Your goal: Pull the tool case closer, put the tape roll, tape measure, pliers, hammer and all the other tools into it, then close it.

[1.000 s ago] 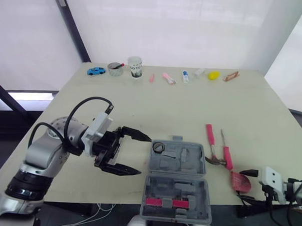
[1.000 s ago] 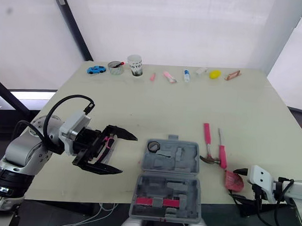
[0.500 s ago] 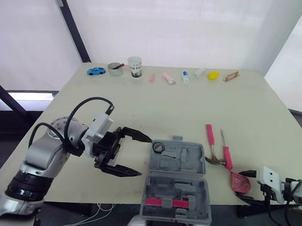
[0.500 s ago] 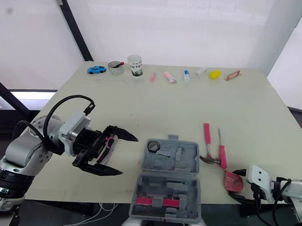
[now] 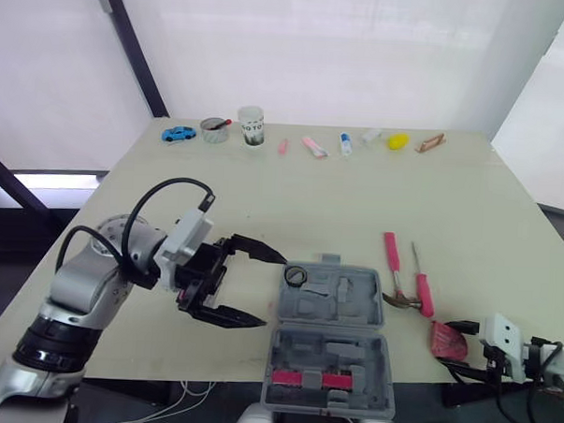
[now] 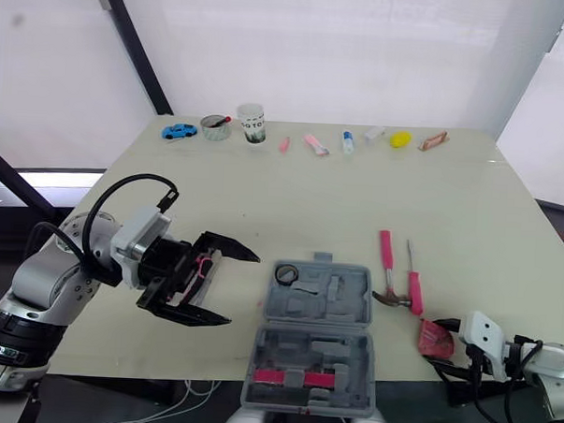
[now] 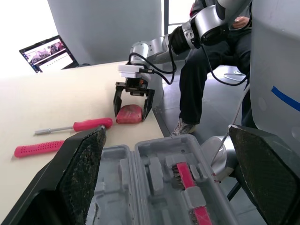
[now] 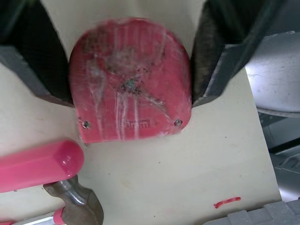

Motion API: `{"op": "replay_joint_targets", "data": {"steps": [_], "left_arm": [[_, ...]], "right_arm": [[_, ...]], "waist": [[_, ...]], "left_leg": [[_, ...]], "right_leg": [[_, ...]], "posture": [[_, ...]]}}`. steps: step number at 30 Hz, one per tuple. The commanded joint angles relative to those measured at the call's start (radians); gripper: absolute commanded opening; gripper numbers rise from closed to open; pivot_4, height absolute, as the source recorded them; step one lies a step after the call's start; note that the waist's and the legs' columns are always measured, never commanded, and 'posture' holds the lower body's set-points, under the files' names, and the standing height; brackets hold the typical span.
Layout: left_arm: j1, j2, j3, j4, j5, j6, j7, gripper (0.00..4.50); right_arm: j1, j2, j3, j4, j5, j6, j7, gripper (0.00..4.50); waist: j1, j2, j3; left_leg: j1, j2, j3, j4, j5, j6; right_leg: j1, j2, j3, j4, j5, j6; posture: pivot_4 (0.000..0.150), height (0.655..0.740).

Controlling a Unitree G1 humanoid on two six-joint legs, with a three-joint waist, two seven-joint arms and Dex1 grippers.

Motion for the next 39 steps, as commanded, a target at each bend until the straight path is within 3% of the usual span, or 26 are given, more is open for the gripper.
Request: {"op": "replay_joint_targets", "data": {"steps": [1, 7, 12, 17, 23, 29, 39], "left_arm": [[-0.009, 0.002, 0.007, -0.015, 0.001, -0.016, -0.055, 4.50], [-0.002, 0.000, 0.010, -0.015, 0.002, -0.023, -0.055, 4.50], [0.011, 0.000, 0.025, -0.006, -0.001, -0.023, -0.050, 4.50], [0.021, -0.008, 0.044, 0.008, -0.004, -0.017, -0.021, 4.50], [0.030, -0.030, 0.059, 0.041, 0.032, -0.030, 0.015, 4.50], [0.072, -0.020, 0.101, 0.058, 0.057, -0.043, 0.037, 4.50], [0.159, 0.004, 0.196, 0.087, 0.087, -0.047, 0.078, 4.50]], "right_arm": [[0.006, -0.011, -0.019, 0.013, 0.003, -0.011, -0.006, 3.10], [0.003, -0.020, -0.026, -0.011, 0.016, 0.010, -0.012, 3.10], [0.026, -0.051, -0.043, -0.179, 0.069, 0.107, -0.003, 3.10], [0.014, -0.100, -0.032, -0.474, 0.102, 0.369, -0.063, 3.10], [-0.147, -0.090, 0.044, -0.648, 0.108, 0.638, -0.115, 3.10], [-0.402, -0.028, 0.229, -0.651, -0.012, 0.854, -0.168, 3.10], [-0.666, 0.054, 0.488, -0.528, -0.219, 0.914, -0.123, 3.10]], "waist": [[0.000, 0.000, 0.000], [0.000, 0.000, 0.000], [0.000, 0.001, 0.000], [-0.001, 0.001, 0.001], [0.001, 0.001, 0.001], [-0.001, 0.001, 0.001], [0.001, 0.000, 0.001]], "left_leg": [[0.000, 0.000, 0.000, 0.000, 0.000, 0.000], [0.000, 0.000, 0.000, 0.000, 0.000, 0.000], [0.000, 0.000, 0.000, 0.000, 0.000, 0.000], [0.000, 0.000, -0.001, 0.000, 0.000, 0.000], [0.000, 0.000, -0.001, 0.000, 0.000, 0.000], [-0.004, 0.000, -0.001, 0.000, 0.000, 0.000], [-0.009, 0.000, 0.000, 0.000, 0.000, 0.000]], "right_leg": [[0.000, 0.000, 0.000, 0.000, 0.000, 0.000], [0.000, 0.000, 0.000, 0.000, 0.000, 0.000], [0.000, 0.000, 0.000, 0.000, 0.000, 0.000], [0.000, 0.000, 0.000, 0.001, 0.000, 0.000], [0.000, 0.000, 0.000, 0.001, 0.000, 0.000], [-0.004, 0.000, 0.000, 0.000, 0.000, 0.000], [-0.009, 0.000, 0.000, 0.000, 0.000, 0.000]], "posture": [[0.150, 0.7400], [0.150, 0.7400], [0.150, 0.7400], [0.150, 0.7400], [0.150, 0.7400], [0.150, 0.7400], [0.150, 0.7400]]}}
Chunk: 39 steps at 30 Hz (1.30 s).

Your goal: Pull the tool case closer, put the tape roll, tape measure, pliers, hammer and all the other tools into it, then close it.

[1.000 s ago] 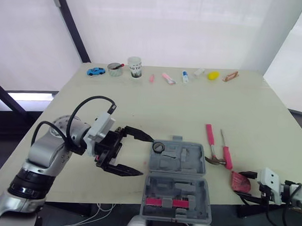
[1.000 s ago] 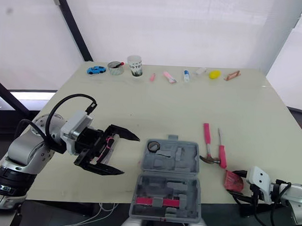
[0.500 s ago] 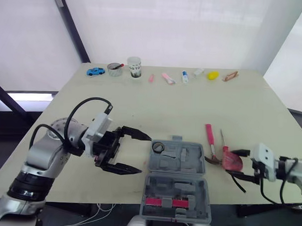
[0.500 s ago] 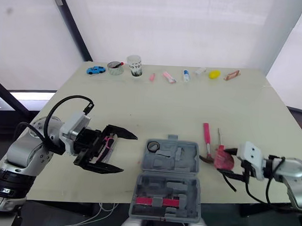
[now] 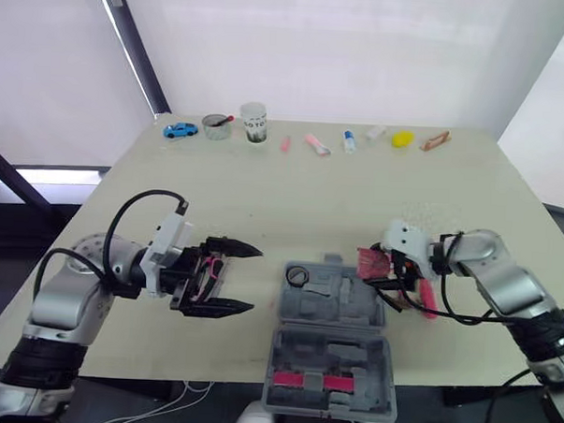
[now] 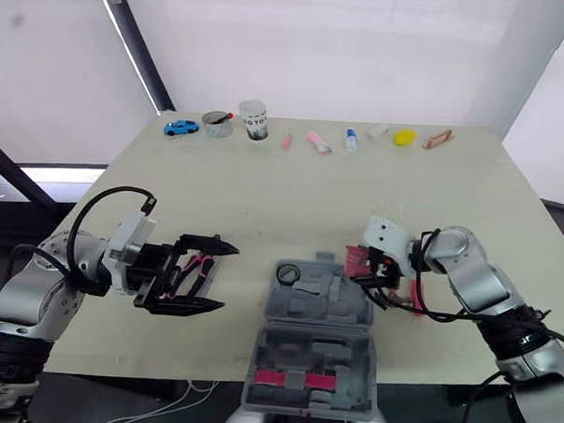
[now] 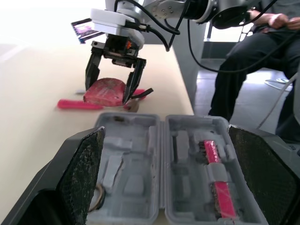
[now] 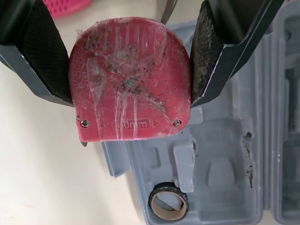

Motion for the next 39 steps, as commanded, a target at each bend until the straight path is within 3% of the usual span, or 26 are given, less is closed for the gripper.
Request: {"op": "replay_joint_targets", "data": {"steps": [1, 10, 30, 33, 39], "left_arm": [[0.027, 0.020, 0.055, -0.007, 0.007, -0.011, 0.016, 4.50], [0.059, 0.026, 0.063, -0.011, 0.022, -0.016, 0.006, 4.50], [0.064, 0.013, 0.048, -0.021, 0.025, -0.012, 0.003, 4.50], [0.069, 0.011, 0.049, -0.027, 0.021, -0.008, 0.005, 4.50], [0.090, 0.010, 0.050, -0.060, 0.003, 0.017, 0.009, 4.50]], "right_arm": [[-0.073, 0.019, 0.062, 0.030, -0.086, 0.011, 0.007, 3.10], [-0.102, 0.027, 0.193, 0.059, -0.236, -0.007, 0.057, 3.10], [-0.067, 0.143, 0.195, 0.114, -0.330, -0.044, 0.015, 3.10], [-0.063, 0.136, 0.185, 0.096, -0.331, -0.035, 0.014, 4.35], [-0.059, 0.075, 0.126, -0.022, -0.327, 0.012, 0.022, 4.44]], "waist": [[-0.002, 0.000, 0.000], [-0.002, 0.000, 0.000], [-0.006, 0.000, 0.000], [-0.007, 0.000, 0.000], [-0.004, 0.000, 0.000]], "left_leg": [[0.000, 0.000, 0.000, 0.000, 0.000, 0.000], [0.000, 0.000, 0.000, 0.000, 0.000, 0.000], [0.001, 0.000, 0.000, 0.000, 0.000, 0.000], [0.002, 0.001, 0.000, 0.000, 0.000, 0.000], [0.001, 0.001, 0.000, 0.000, 0.000, 0.000]], "right_leg": [[0.000, 0.000, 0.000, 0.000, 0.000, 0.000], [0.000, 0.000, 0.000, 0.001, 0.000, 0.000], [0.000, 0.001, -0.001, 0.001, 0.000, -0.001], [0.000, 0.001, -0.001, 0.002, 0.001, -0.001], [0.000, 0.001, 0.000, 0.002, 0.001, -0.001]], "posture": [[0.150, 0.7400], [0.150, 0.7400], [0.150, 0.7400], [0.150, 0.7400], [0.150, 0.7400]]}}
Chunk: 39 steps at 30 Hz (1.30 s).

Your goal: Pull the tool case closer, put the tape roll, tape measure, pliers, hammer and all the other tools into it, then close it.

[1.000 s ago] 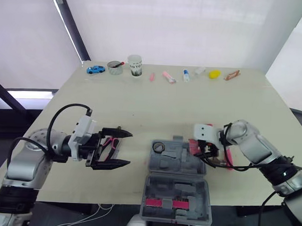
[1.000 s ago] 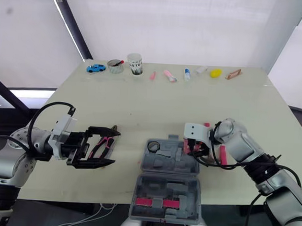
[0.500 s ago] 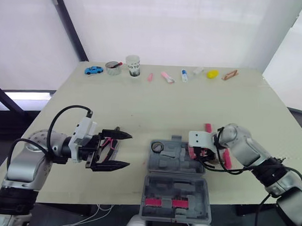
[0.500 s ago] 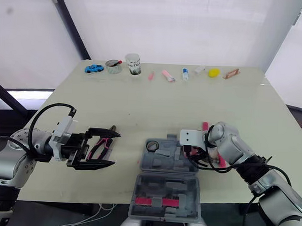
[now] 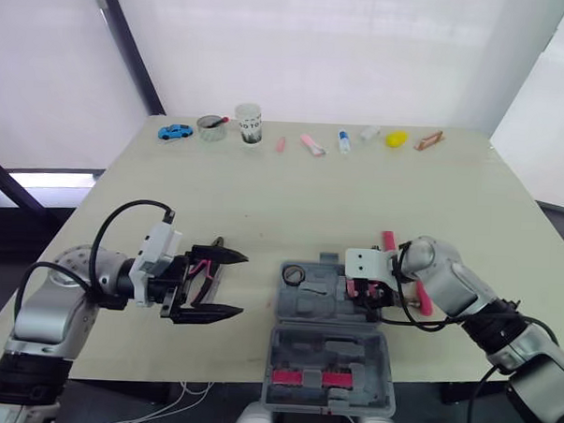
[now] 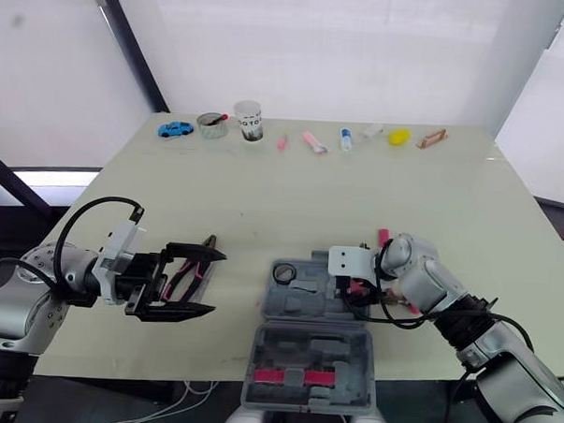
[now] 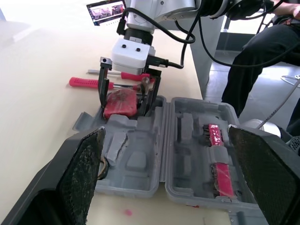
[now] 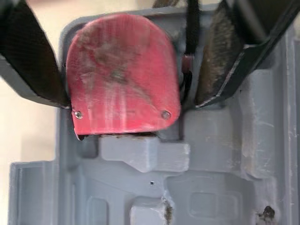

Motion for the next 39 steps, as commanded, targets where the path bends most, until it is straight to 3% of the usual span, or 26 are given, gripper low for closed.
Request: {"op": "replay_joint_targets", "data": {"steps": [1, 8, 14, 17, 21, 31, 39], "left_arm": [[0.016, 0.001, 0.014, -0.047, -0.026, 0.013, 0.001, 4.50], [0.012, 0.000, 0.013, -0.066, -0.034, 0.033, 0.013, 4.50], [0.000, -0.005, 0.011, -0.063, -0.034, 0.040, 0.010, 4.50], [-0.012, -0.009, 0.006, -0.057, -0.027, 0.037, 0.012, 4.50], [-0.019, -0.013, 0.002, -0.056, -0.025, 0.040, 0.011, 4.50], [-0.047, -0.012, -0.006, -0.051, -0.020, 0.052, 0.013, 4.50], [-0.045, -0.011, -0.004, -0.063, -0.025, 0.064, 0.021, 4.50]], "right_arm": [[0.000, -0.052, -0.087, -0.122, 0.015, 0.037, 0.015, 4.44], [0.073, -0.194, -0.191, -0.309, 0.088, 0.111, 0.092, 4.44], [0.155, -0.131, -0.366, -0.312, 0.247, 0.157, 0.014, 4.44], [0.215, -0.066, -0.442, -0.306, 0.331, 0.132, -0.027, 3.62], [0.286, -0.041, -0.473, -0.289, 0.373, 0.106, -0.070, 1.82], [0.359, 0.117, -0.525, -0.080, 0.465, -0.207, -0.164, 1.82], [0.356, 0.197, -0.513, 0.210, 0.440, -0.463, -0.180, 1.82]], "waist": [[0.002, 0.000, 0.000], [0.004, 0.000, 0.000], [-0.001, -0.001, 0.000], [0.001, -0.001, 0.000], [0.006, -0.001, 0.000], [0.002, -0.002, 0.001], [0.001, -0.001, 0.001]], "left_leg": [[0.000, 0.000, 0.000, 0.000, 0.000, 0.000], [-0.001, 0.000, -0.001, 0.000, 0.000, 0.000], [0.000, 0.000, 0.000, 0.000, 0.000, 0.000], [0.000, 0.000, -0.001, 0.000, 0.000, 0.000], [-0.001, 0.000, -0.001, 0.000, 0.000, 0.000], [0.001, 0.000, 0.000, 0.000, 0.000, 0.000], [0.001, 0.000, 0.001, 0.000, 0.000, 0.000]], "right_leg": [[0.000, 0.000, 0.000, 0.000, 0.000, 0.000], [0.000, 0.000, -0.001, -0.001, 0.000, 0.000], [0.000, 0.000, 0.000, 0.000, 0.000, 0.000], [0.000, 0.000, 0.000, 0.000, 0.000, 0.000], [0.001, 0.000, 0.000, -0.001, 0.000, 0.000], [0.001, 0.001, 0.000, 0.000, 0.000, 0.000], [0.001, 0.001, 0.001, 0.000, 0.000, 0.000]], "posture": [[0.150, 0.7400], [0.150, 0.7400], [0.150, 0.7400], [0.150, 0.7400], [0.150, 0.7400], [0.150, 0.7400], [0.150, 0.7400]]}}
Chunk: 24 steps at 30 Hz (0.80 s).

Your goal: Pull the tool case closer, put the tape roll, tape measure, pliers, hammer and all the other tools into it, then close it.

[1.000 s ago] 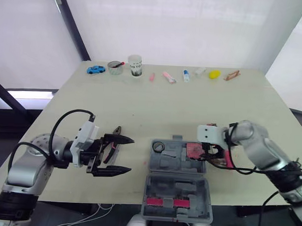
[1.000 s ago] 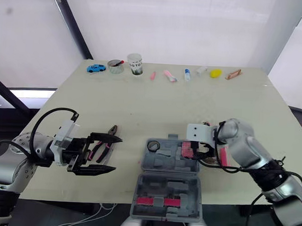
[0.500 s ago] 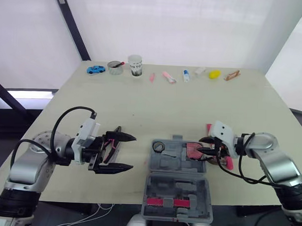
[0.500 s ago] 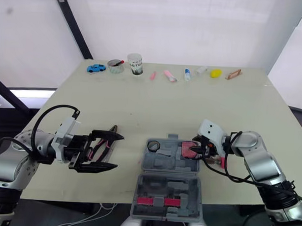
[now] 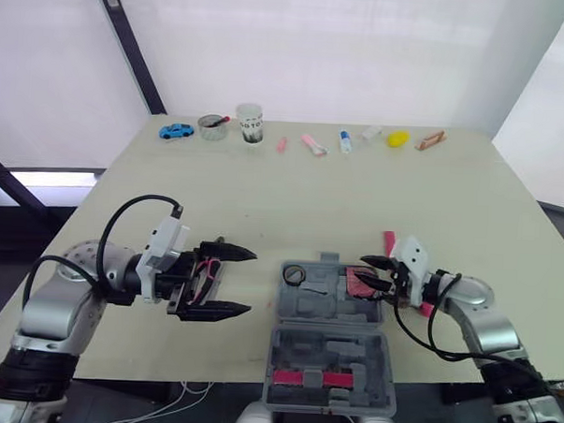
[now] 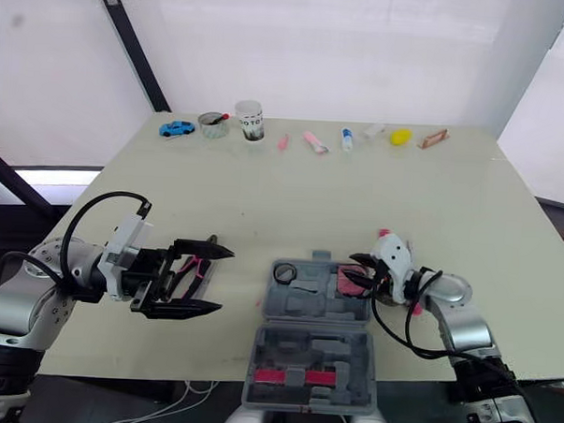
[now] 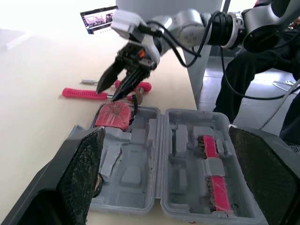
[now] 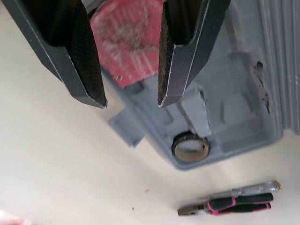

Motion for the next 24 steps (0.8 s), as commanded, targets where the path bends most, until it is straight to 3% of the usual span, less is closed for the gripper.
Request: {"op": "replay_joint_targets", "data": {"steps": [1, 7, 11, 16, 21, 24], "left_arm": [[-0.007, 0.002, 0.006, -0.028, -0.012, 0.007, 0.009, 4.50], [-0.002, 0.006, 0.013, -0.033, -0.014, 0.012, 0.014, 4.50], [0.010, 0.007, 0.019, -0.030, -0.010, 0.012, 0.020, 4.50], [0.019, 0.001, 0.022, -0.019, 0.000, 0.006, 0.041, 4.50], [0.054, -0.020, 0.046, 0.009, -0.002, -0.010, 0.065, 4.50], [0.074, -0.053, 0.073, 0.026, -0.014, -0.018, 0.106, 4.50]], "right_arm": [[-0.024, 0.016, 0.000, 0.116, -0.020, -0.117, -0.010, 1.82], [-0.041, 0.025, 0.045, 0.334, -0.089, -0.205, -0.008, 1.82], [-0.056, 0.022, 0.092, 0.429, -0.135, -0.150, -0.012, 1.82], [-0.073, 0.021, 0.131, 0.491, -0.175, -0.133, -0.035, 1.82], [-0.068, 0.048, 0.055, 0.417, -0.084, -0.227, -0.055, 1.82], [-0.047, 0.054, 0.002, 0.309, -0.041, -0.268, -0.083, 1.82]], "waist": [[-0.001, 0.000, 0.000], [-0.004, 0.000, 0.000], [-0.006, -0.004, -0.003], [-0.008, -0.010, -0.007], [-0.006, -0.012, -0.010], [-0.004, -0.010, -0.009]], "left_leg": [[0.000, 0.000, 0.000, 0.000, 0.000, 0.000], [0.001, 0.000, 0.000, 0.000, 0.000, 0.000], [0.005, 0.000, 0.000, 0.000, 0.000, 0.000], [0.023, 0.003, 0.001, -0.001, 0.000, 0.000], [0.036, 0.006, 0.001, -0.003, 0.000, 0.000], [0.036, 0.006, 0.002, -0.006, 0.000, 0.000]], "right_leg": [[0.000, 0.000, 0.000, 0.000, 0.000, 0.000], [0.001, 0.000, 0.000, 0.001, 0.000, 0.000], [0.003, 0.000, 0.001, 0.001, 0.000, 0.000], [0.021, 0.000, 0.000, -0.001, -0.002, -0.005], [0.032, -0.001, 0.001, -0.002, -0.002, -0.006], [0.031, -0.001, 0.001, -0.003, -0.002, -0.006]], "posture": [[0.150, 0.7400], [0.150, 0.7400], [0.150, 0.7400], [0.150, 0.7400], [0.150, 0.7400], [0.150, 0.7400]]}}
